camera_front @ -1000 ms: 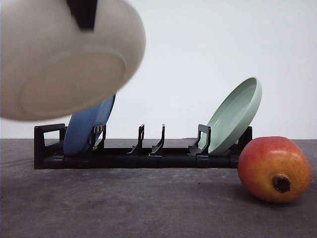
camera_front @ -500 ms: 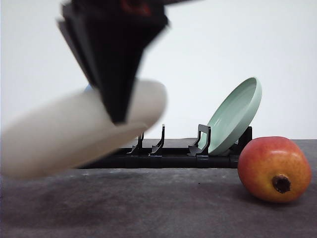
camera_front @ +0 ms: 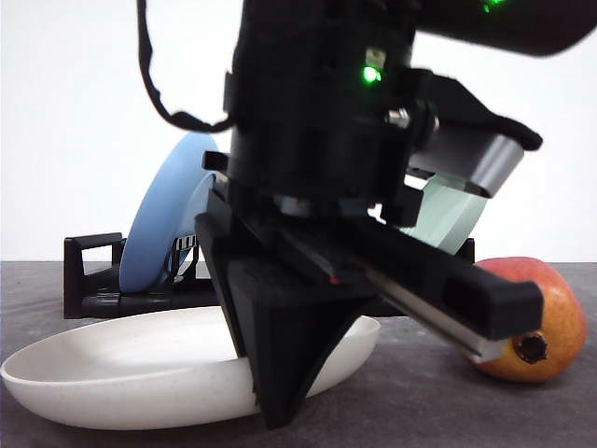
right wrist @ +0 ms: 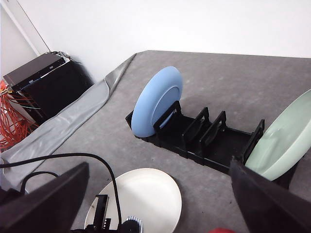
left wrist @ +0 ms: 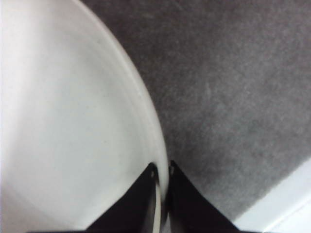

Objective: Place pomegranate in white plate

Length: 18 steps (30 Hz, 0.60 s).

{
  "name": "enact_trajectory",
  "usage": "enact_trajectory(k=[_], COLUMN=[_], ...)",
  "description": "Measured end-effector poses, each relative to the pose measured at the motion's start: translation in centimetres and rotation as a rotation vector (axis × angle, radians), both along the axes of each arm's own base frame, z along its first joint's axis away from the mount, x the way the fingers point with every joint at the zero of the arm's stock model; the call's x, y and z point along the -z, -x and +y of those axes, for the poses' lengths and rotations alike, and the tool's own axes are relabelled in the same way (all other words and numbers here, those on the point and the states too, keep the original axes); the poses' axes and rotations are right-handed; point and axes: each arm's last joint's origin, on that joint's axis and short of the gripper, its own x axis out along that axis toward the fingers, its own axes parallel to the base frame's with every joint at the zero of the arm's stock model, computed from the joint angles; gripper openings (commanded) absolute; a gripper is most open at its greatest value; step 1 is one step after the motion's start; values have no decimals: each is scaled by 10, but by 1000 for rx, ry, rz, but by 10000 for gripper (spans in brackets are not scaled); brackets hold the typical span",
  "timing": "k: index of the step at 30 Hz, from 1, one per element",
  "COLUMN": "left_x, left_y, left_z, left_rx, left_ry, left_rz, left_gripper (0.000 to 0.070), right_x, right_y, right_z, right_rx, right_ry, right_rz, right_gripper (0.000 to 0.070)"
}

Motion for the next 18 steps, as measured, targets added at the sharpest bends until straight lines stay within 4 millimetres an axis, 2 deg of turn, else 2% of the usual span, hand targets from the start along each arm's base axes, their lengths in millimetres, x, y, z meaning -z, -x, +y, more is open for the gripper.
enact_trajectory(k=[1, 3, 6, 8, 13, 18], left_x=[0, 0, -2, -5, -31, -80], left_y=[0, 0, -1, -1, -1, 5], left_z=[0, -1, -1, 0, 8, 30], left_rx=[1, 1, 1, 1, -6, -19], left_ry=[4, 15, 18, 22, 93, 236], left_rz=[-1, -2, -11, -36, -83, -127], left_gripper=[89, 257, 544, 639, 642, 637], right_x=[0, 1, 2, 3, 6, 10], right_y=[0, 0, 1, 1, 2, 4], right_z=[0, 0, 0, 0, 0, 1], right_rx=[0, 0, 0, 0, 0, -4], right_ry=[0, 1, 2, 3, 6, 28], right_rz=[2, 9, 24, 32, 65, 110], right_gripper=[592, 592, 592, 592, 592, 592])
